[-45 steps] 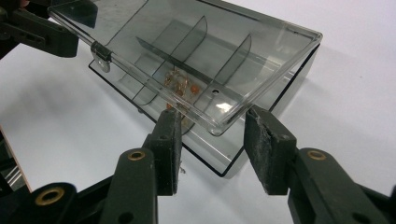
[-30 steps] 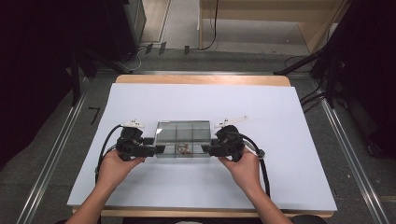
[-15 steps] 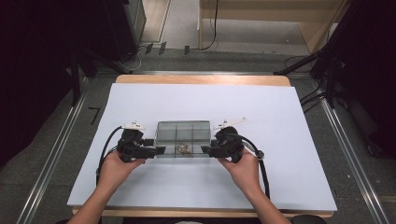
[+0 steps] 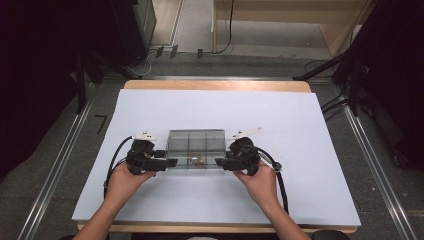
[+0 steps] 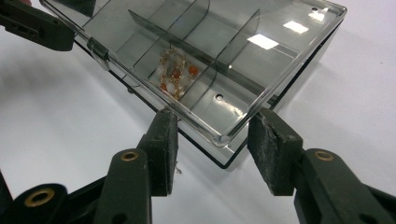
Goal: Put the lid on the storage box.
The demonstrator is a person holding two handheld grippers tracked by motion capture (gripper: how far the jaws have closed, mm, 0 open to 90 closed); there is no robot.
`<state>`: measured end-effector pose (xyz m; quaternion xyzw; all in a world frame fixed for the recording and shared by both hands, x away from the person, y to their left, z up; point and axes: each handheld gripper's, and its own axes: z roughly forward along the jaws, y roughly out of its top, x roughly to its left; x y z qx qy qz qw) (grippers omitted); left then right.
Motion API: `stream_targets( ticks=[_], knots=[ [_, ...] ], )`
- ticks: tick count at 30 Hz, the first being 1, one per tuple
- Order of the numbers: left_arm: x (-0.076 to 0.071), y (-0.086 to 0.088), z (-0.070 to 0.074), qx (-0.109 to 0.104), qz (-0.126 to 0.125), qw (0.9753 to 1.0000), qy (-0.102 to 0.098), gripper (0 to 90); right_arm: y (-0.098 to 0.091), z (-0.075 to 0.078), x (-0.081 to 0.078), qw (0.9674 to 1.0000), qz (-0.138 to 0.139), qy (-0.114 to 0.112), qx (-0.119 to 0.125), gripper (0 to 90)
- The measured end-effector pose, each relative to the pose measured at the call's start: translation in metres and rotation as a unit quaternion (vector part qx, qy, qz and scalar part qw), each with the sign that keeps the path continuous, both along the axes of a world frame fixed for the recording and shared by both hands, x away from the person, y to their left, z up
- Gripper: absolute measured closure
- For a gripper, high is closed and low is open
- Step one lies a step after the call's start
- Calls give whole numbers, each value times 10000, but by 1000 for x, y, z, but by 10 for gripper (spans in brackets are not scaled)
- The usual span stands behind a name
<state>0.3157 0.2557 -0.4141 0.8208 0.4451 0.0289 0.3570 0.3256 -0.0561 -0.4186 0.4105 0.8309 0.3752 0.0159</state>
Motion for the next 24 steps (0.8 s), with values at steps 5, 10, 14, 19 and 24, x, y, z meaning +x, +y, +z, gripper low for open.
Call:
stream_targets(
  ticks=[5, 10, 14, 19, 24],
  knots=[
    [0, -1, -1, 35, -9, 10000, -20, 392, 1, -2, 0, 10000, -5, -7, -27, 537],
    [-1, -1, -3, 66, -14, 10000, -40, 395, 2, -3, 0, 10000, 7, -30, -59, 538],
    [-1, -1, -3, 101, -41, 9999, -34, 394, 2, -5, -1, 9999, -4, -24, -102, 533],
    [-1, 0, -4, 108, -52, 9999, -46, 394, 2, -5, -1, 9999, -20, -13, -100, 533],
    [-1, 0, -6, 140, -57, 9999, -38, 392, 2, -6, -2, 9999, -19, -31, -149, 529]
  ],
)
